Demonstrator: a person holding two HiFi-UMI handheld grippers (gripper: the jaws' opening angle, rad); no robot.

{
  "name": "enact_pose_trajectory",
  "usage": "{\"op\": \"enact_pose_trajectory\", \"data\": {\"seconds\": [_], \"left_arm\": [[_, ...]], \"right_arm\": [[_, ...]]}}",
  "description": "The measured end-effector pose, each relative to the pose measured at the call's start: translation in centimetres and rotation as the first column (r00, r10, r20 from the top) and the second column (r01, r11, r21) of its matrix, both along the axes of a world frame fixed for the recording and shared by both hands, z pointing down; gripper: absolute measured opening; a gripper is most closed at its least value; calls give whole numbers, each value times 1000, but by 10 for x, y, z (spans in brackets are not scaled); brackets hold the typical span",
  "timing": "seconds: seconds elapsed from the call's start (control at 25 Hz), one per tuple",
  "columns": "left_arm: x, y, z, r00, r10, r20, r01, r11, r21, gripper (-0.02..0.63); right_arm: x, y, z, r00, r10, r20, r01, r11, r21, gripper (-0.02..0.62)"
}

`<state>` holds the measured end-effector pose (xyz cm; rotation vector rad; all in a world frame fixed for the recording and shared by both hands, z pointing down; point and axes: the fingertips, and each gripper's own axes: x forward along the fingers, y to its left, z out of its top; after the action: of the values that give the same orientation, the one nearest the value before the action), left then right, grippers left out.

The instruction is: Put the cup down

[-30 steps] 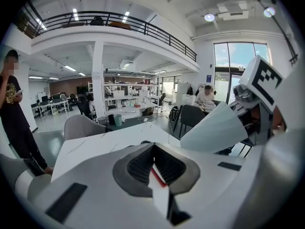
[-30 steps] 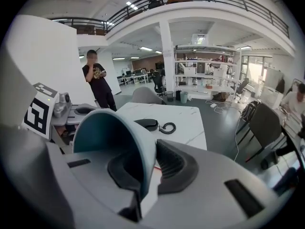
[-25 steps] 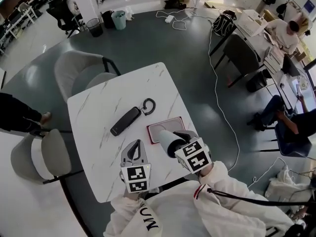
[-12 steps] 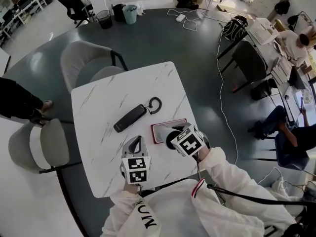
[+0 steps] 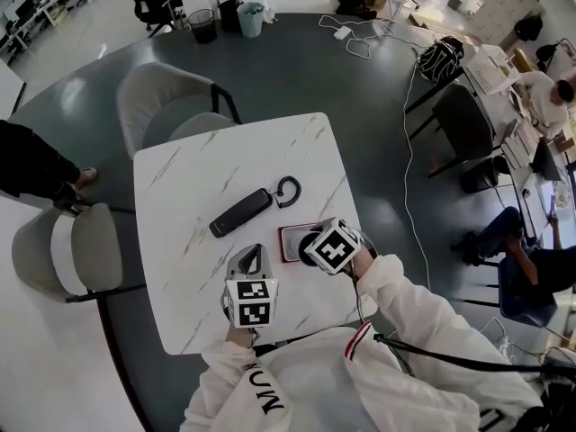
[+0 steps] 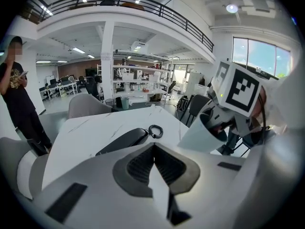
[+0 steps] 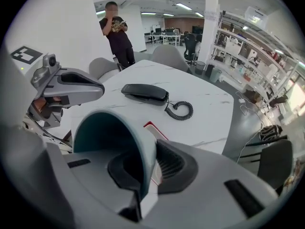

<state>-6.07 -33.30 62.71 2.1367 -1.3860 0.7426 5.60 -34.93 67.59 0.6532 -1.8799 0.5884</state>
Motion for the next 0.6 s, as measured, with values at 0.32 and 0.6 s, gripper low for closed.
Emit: {"op": "enact_pose_trajectory", "data": {"seconds": [0.32, 0.6], "left_arm": [[-1, -2, 10, 999, -31, 7, 31, 999, -24, 11], [2, -4, 14, 999, -45, -5, 44, 998, -43, 9]], "right_arm": [[-1, -1, 21, 997, -66, -37, 63, 996, -60, 26], [-8, -6, 37, 990, -125, -62, 119, 988, -94, 26]]}}
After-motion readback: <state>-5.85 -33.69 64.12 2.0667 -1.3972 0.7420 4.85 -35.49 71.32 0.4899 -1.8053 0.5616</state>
